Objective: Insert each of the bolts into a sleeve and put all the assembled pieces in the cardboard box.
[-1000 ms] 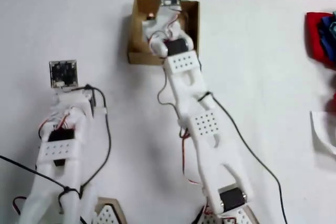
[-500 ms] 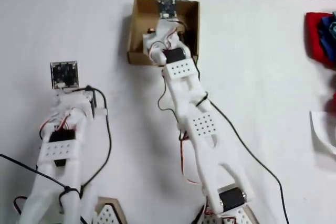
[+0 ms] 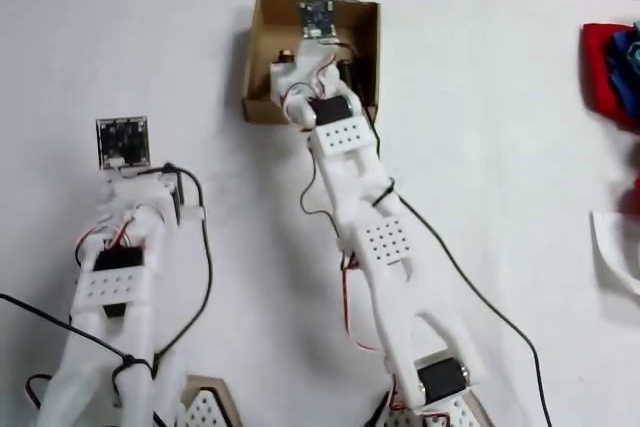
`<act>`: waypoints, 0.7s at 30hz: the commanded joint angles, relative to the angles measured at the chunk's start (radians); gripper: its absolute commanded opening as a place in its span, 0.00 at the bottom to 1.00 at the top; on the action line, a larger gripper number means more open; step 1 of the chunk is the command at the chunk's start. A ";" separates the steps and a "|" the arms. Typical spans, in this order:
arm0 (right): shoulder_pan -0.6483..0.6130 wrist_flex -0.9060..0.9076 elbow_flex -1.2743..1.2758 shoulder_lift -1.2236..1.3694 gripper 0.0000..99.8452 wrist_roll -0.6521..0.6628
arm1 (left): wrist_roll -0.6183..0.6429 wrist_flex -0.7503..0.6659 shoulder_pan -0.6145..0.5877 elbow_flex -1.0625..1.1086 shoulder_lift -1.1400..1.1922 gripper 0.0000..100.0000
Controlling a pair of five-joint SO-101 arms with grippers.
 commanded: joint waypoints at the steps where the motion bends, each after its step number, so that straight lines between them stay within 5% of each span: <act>1: -0.002 -0.019 -0.041 0.002 0.02 0.002 | -0.006 -0.018 -0.006 -0.005 -0.003 0.12; 15: -0.007 -0.016 -0.041 0.021 0.09 0.000 | -0.006 -0.018 -0.006 -0.005 -0.003 0.12; 21: -0.002 -0.019 -0.041 0.021 0.05 0.000 | -0.006 -0.018 -0.006 -0.005 -0.003 0.12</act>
